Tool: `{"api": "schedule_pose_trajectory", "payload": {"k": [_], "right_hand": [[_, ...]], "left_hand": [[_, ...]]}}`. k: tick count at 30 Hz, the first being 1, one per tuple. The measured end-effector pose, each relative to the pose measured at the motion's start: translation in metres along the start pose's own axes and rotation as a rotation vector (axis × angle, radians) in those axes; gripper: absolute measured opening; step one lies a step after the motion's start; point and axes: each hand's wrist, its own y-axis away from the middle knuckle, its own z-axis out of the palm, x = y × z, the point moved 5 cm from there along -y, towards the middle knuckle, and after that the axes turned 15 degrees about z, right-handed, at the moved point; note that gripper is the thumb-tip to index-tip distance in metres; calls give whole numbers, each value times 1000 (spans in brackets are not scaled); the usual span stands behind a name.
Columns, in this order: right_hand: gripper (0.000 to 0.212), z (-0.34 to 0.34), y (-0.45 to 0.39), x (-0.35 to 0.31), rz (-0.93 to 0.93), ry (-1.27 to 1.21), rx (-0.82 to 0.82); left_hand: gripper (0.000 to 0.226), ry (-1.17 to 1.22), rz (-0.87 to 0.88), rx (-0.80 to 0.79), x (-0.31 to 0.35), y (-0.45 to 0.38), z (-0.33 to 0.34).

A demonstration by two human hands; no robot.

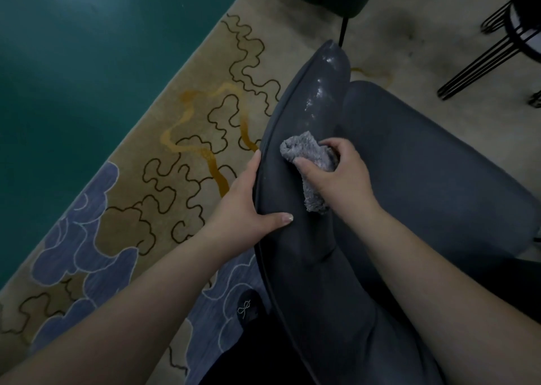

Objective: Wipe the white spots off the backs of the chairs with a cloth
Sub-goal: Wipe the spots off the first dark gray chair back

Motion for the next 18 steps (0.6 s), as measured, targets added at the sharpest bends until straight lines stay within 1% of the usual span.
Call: {"api": "schedule_pose_trajectory", "payload": {"k": [3, 7, 8, 10, 12, 15, 16, 17, 18], "right_hand": [[39, 0, 3, 1, -29, 65, 29], [43, -10, 3, -8, -120, 20, 114], [45, -11, 3, -12, -156, 51, 117], [48, -7, 5, -17, -193, 147, 58], [42, -2, 11, -17, -207, 208, 23], [18, -3, 15, -18, -233, 157, 55], [15, -3, 14, -19, -242, 147, 58], [17, -3, 14, -19, -252, 135, 44], [24, -2, 12, -20, -262, 124, 12]], "left_hand": [[115, 2, 7, 8, 1, 1, 0], [115, 7, 16, 8, 2, 2, 1], [115, 3, 22, 10, 2, 2, 1], [114, -8, 29, 13, 3, 3, 0], [114, -16, 26, 16, 2, 3, 0], [113, -45, 31, 25, 2, 3, -1], [113, -50, 31, 24, 2, 3, -1], [113, -50, 30, 22, 2, 3, -1], [113, -49, 29, 19, 2, 3, -1]]}}
